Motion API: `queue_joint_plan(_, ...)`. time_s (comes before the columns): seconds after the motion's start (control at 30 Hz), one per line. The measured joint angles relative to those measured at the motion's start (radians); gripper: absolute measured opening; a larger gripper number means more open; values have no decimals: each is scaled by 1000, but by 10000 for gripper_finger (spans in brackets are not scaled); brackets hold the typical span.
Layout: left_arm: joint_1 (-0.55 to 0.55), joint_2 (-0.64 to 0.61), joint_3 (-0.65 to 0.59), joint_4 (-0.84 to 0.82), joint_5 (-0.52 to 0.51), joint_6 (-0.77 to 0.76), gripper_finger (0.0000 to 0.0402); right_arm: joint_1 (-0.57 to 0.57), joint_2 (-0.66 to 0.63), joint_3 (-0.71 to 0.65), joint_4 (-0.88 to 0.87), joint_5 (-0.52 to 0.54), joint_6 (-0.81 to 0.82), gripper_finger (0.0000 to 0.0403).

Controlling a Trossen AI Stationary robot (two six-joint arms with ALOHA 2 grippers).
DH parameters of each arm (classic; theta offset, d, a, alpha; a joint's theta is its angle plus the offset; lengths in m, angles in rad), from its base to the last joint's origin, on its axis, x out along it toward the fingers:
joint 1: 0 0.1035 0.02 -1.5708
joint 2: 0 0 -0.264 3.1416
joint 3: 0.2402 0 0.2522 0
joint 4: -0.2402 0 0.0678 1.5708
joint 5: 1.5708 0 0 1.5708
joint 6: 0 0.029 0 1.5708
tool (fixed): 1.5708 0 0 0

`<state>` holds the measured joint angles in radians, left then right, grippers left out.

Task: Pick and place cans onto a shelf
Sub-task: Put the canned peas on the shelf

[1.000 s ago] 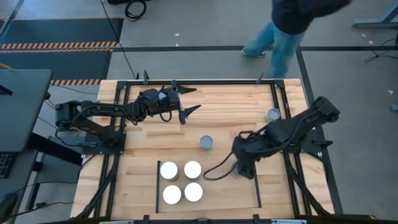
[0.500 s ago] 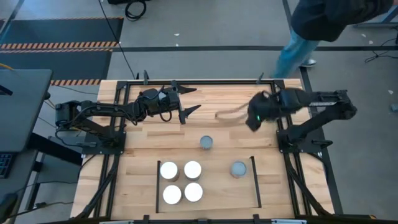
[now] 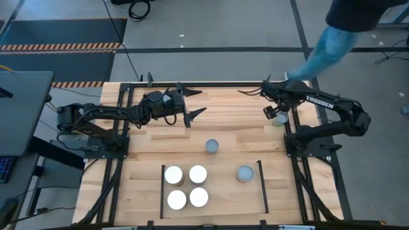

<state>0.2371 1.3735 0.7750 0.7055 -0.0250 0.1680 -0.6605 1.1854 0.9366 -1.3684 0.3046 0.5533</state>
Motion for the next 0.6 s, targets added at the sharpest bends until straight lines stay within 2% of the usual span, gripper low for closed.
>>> queue_joint_plan(0.33, 0, 0, 0, 0, 0, 0, 350, -154, -4, -225, 264, -52, -41, 399)
queue_joint_plan(0.47, 0, 0, 0, 0, 0, 0, 350, -209, -4, -274, 303, -68, -54, 399)
queue_joint_plan(0.6, 0, 0, 0, 0, 0, 0, 350, -247, -4, -273, 334, -138, -52, 399)
